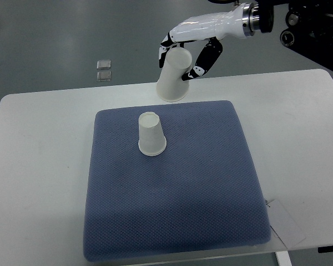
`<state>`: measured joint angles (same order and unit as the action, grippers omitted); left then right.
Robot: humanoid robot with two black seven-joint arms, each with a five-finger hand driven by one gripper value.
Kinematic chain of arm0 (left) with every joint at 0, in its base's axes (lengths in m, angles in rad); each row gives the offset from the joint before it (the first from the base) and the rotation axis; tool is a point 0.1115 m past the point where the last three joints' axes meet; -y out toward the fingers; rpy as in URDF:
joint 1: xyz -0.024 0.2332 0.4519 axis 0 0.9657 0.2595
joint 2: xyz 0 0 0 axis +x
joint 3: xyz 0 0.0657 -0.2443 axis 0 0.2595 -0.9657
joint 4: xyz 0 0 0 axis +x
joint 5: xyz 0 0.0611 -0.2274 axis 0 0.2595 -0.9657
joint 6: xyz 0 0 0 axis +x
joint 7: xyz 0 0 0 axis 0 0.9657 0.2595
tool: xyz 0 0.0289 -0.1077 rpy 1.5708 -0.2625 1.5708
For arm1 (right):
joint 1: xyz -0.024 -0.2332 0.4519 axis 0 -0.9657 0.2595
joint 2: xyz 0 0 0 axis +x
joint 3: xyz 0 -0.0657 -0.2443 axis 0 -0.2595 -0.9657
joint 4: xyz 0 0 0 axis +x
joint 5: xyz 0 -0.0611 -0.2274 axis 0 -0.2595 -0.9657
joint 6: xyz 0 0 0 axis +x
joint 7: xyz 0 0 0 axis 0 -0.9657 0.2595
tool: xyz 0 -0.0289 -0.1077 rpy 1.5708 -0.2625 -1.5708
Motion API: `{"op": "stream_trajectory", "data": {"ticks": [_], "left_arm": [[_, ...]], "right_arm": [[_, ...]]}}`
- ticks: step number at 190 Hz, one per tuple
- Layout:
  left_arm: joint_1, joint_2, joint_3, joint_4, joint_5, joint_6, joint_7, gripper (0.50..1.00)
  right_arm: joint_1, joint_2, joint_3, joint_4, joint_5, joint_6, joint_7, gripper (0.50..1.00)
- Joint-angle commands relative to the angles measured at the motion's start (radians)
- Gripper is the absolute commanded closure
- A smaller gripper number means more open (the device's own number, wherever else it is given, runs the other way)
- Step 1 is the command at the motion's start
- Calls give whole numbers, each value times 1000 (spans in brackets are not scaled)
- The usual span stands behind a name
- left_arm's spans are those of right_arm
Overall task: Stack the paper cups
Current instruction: 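Lift the cup with the right hand and carry it above the cup on the pad, then lower the held cup onto the upside-down cup on the pad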
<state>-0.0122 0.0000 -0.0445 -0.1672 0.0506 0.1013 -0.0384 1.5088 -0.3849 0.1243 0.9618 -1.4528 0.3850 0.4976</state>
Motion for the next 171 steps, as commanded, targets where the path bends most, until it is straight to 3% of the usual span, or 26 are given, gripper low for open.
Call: {"op": "stream_trajectory", "data": {"ticks": [1, 39, 171], "left_arm": [[0, 0, 0, 0, 0, 0, 0, 500], [0, 0, 0, 0, 0, 0, 0, 500], [0, 0, 0, 0, 0, 0, 0, 500]], "right_arm": [[5, 61, 0, 0, 0, 11, -24, 1000], [-1, 136, -6, -6, -3, 23, -36, 1000], [-68, 187, -40, -91, -18, 6, -57, 1000]]}}
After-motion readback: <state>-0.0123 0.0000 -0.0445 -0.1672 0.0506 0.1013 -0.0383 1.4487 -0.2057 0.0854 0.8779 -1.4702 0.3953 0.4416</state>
